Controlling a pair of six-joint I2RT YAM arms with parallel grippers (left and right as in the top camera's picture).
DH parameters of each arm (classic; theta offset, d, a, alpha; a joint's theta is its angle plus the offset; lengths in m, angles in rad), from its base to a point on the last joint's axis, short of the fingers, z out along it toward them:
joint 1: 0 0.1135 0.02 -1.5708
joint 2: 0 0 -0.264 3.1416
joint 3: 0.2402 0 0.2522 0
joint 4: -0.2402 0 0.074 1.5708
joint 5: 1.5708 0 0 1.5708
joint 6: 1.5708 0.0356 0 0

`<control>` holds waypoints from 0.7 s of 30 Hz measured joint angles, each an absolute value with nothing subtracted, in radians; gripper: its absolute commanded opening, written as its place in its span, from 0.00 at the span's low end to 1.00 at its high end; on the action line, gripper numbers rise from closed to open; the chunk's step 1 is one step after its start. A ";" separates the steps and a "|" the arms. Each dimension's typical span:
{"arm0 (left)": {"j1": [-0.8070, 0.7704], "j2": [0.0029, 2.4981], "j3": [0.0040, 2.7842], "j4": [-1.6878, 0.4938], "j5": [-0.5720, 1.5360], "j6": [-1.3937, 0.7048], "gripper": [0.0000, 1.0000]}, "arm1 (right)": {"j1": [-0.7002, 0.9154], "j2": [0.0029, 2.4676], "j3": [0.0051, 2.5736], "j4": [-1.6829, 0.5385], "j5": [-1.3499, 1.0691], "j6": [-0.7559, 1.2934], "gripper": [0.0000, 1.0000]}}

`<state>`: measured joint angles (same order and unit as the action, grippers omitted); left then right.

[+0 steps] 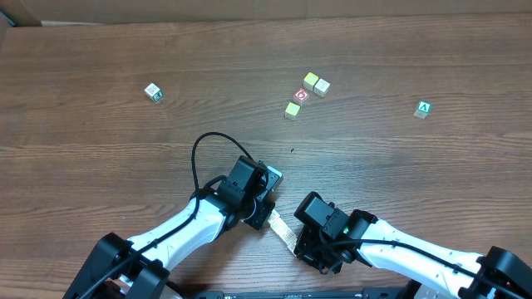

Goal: Flip 4 blocks

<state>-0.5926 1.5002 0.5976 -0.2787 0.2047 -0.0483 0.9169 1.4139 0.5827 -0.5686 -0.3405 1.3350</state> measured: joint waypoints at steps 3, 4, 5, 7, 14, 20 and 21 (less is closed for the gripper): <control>-0.593 1.500 0.598 -0.280 0.205 -0.048 0.04 | 0.917 1.414 0.583 -0.568 -0.339 1.336 0.04; -0.592 1.500 0.598 -0.280 0.205 -0.048 0.04 | 0.917 1.414 0.583 -0.567 -0.337 1.336 0.04; -0.591 1.500 0.598 -0.281 0.207 -0.048 0.04 | 0.917 1.414 0.582 -0.566 -0.335 1.336 0.04; -0.588 1.500 0.598 -0.282 0.209 -0.048 0.04 | 0.917 1.414 0.582 -0.561 -0.333 1.338 0.04; -0.586 1.500 0.598 -0.283 0.208 -0.048 0.04 | 0.917 1.419 0.579 -0.548 -0.333 1.339 0.04; -0.580 1.500 0.598 -0.283 0.210 -0.048 0.04 | 0.917 1.419 0.579 -0.543 -0.332 1.340 0.04; -0.574 1.500 0.598 -0.283 0.210 -0.048 0.04 | 0.917 1.419 0.579 -0.538 -0.332 1.339 0.04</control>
<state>-0.5743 1.4998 0.5976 -0.2829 0.2100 -0.0483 0.9169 1.4185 0.5793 -0.5381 -0.3325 1.3392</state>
